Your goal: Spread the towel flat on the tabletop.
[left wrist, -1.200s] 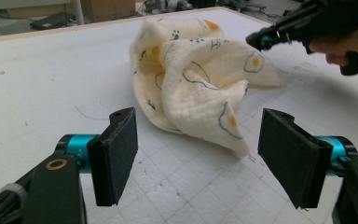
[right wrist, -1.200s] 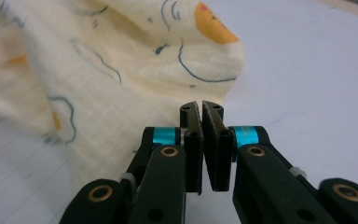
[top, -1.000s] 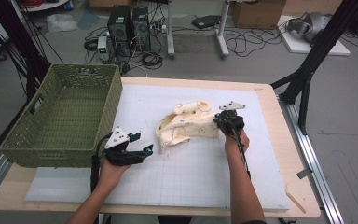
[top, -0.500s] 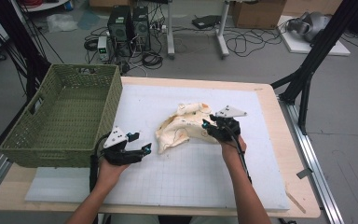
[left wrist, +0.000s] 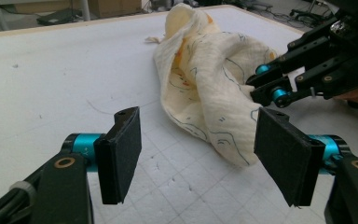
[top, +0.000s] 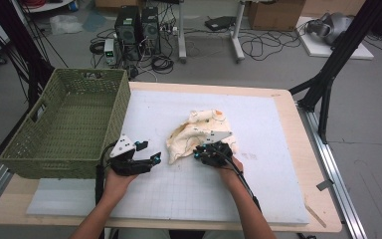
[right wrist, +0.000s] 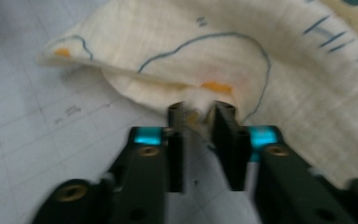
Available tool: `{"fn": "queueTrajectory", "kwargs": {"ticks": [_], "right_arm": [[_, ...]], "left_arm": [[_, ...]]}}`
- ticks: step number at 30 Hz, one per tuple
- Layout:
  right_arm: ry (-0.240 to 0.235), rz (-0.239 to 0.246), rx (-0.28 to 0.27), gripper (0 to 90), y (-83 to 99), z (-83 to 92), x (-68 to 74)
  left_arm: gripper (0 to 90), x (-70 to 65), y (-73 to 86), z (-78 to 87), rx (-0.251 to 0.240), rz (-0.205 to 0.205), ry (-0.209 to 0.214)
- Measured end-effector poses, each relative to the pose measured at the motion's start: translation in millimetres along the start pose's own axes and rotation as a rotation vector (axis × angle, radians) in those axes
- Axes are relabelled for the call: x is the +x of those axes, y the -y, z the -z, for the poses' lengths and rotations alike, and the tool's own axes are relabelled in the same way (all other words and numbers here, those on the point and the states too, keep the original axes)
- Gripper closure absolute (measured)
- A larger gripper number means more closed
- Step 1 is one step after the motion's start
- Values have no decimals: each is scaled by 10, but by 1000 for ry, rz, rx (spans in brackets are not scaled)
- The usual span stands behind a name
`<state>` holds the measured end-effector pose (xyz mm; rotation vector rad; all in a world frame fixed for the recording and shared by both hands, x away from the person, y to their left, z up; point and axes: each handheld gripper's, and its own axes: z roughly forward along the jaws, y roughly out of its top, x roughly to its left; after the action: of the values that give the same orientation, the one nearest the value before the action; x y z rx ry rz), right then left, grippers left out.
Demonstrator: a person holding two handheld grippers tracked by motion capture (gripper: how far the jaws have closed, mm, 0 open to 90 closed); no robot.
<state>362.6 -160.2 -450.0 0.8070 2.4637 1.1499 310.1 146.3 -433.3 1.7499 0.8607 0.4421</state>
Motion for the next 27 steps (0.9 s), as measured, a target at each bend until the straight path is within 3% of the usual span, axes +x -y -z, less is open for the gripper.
{"fn": "queueTrajectory", "kwargs": {"ticks": [4, 7, 12, 14, 15, 18, 19, 20, 22, 24, 27], "right_arm": [[-52, 0, 23, 869, 25, 68, 22], [-78, 13, -1, 869, 95, 167, 95], [-162, -7, -47, 868, 247, 380, 262], [-170, 0, -56, 837, 292, 440, 309], [-168, -6, -62, 771, 317, 475, 321], [-120, -86, -113, 595, 346, 606, 254], [-88, -116, -139, 505, 345, 654, 210], [-23, -149, -163, 471, 345, 697, 148], [62, -194, -143, 466, 356, 692, 43], [93, -235, -99, 464, 364, 614, -24], [143, -210, -11, 482, 316, 384, -22]], "left_arm": [[322, 11, 6, 6, 3, 3, -1], [322, 22, 6, 17, 2, 7, -8], [322, 27, 4, 17, 1, 5, -11], [322, 21, 4, 12, 2, 6, -10], [322, 19, 3, 10, 1, 4, -9], [322, 18, 1, 12, 1, 3, -12], [322, 21, 1, 10, -1, 4, -14], [322, 21, 2, 8, -3, 6, -16], [322, 24, 5, 2, 0, 5, -16], [323, 24, 6, -5, 6, 3, -16], [323, 16, 11, -14, 10, 3, -13]]}}
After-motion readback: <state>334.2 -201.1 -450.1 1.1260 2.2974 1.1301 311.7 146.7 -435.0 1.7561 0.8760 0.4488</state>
